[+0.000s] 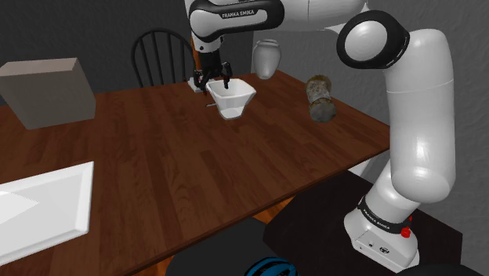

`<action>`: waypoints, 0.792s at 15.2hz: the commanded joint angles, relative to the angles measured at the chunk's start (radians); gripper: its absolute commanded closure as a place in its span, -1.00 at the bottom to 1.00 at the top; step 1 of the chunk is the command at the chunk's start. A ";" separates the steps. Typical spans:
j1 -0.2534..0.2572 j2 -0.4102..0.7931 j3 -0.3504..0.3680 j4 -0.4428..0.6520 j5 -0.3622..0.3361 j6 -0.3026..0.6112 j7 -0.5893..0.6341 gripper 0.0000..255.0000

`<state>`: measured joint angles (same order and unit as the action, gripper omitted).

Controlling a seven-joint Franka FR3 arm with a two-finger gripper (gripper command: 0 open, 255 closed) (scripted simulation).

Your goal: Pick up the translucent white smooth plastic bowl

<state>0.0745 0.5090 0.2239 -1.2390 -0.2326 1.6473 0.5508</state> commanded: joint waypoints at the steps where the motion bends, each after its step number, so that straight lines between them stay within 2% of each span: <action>1: -0.002 -0.003 0.000 -0.026 0.000 0.023 0.004 -1.00; 2: -0.002 -0.004 0.000 -0.027 0.000 0.023 0.004 -1.00; 3: -0.002 -0.008 0.001 -0.032 0.001 0.024 0.004 1.00; 12: -0.002 -0.004 0.000 -0.026 0.000 0.023 0.004 1.00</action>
<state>0.0728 0.5019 0.2249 -1.2684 -0.2320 1.6710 0.5552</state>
